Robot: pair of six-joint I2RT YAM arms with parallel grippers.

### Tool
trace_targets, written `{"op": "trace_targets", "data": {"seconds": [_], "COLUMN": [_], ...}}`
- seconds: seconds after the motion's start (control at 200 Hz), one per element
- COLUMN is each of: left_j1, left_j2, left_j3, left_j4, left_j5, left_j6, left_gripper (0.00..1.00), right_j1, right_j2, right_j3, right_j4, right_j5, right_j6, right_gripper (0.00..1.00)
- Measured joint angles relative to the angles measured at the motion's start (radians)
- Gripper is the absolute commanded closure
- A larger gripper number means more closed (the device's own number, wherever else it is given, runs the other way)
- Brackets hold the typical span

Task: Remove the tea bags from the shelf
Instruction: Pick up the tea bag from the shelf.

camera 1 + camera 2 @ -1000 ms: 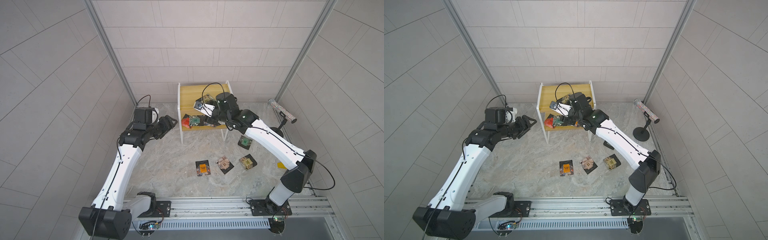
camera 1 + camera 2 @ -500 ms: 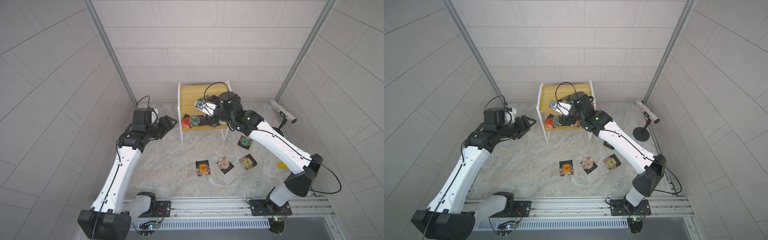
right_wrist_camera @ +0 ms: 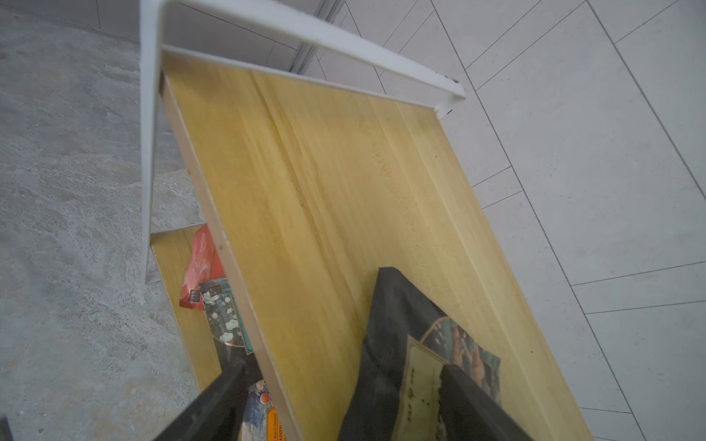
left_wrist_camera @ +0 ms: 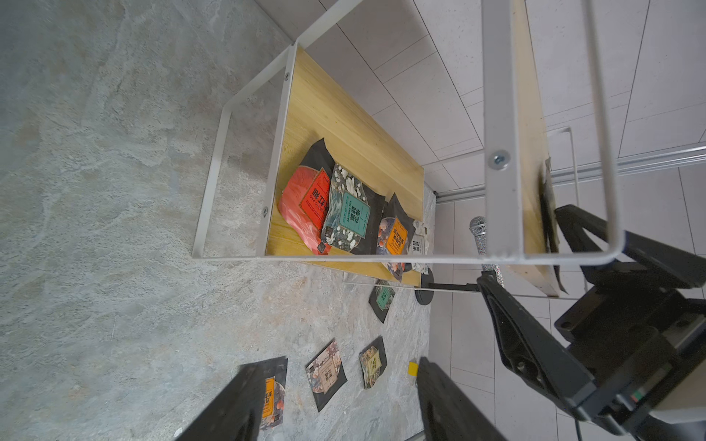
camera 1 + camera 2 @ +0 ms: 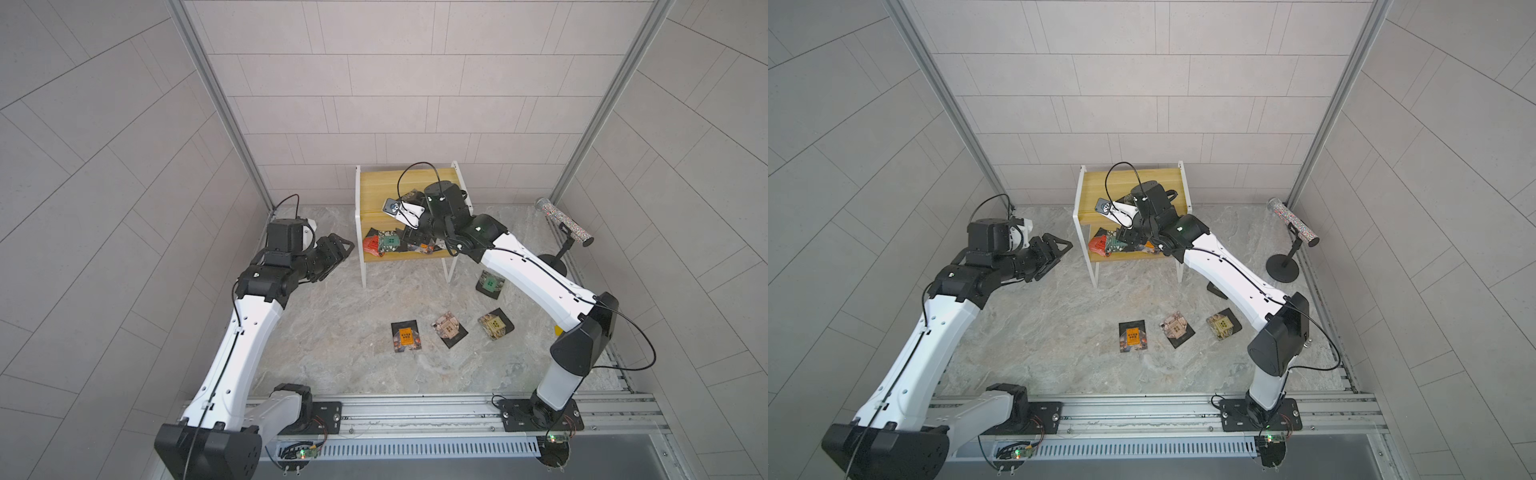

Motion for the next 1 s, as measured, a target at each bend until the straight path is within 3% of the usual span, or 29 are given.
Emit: {"op": "trace_targets", "data": {"seconds": [1.001], "left_j1": [0.0], "left_j2": [0.018], "left_j3": [-0.022], "left_j4": [0.046], "left_j5": [0.009], "left_j6": [-0.027], "left_gripper": [0.31], "right_j1": [0.025], "right_j2": [-0.135], "right_j3": [-0.088], "right_j4": [-0.024], "right_j5": [-0.008], "right_j6": [0.015], "right_gripper": [0.72]}}
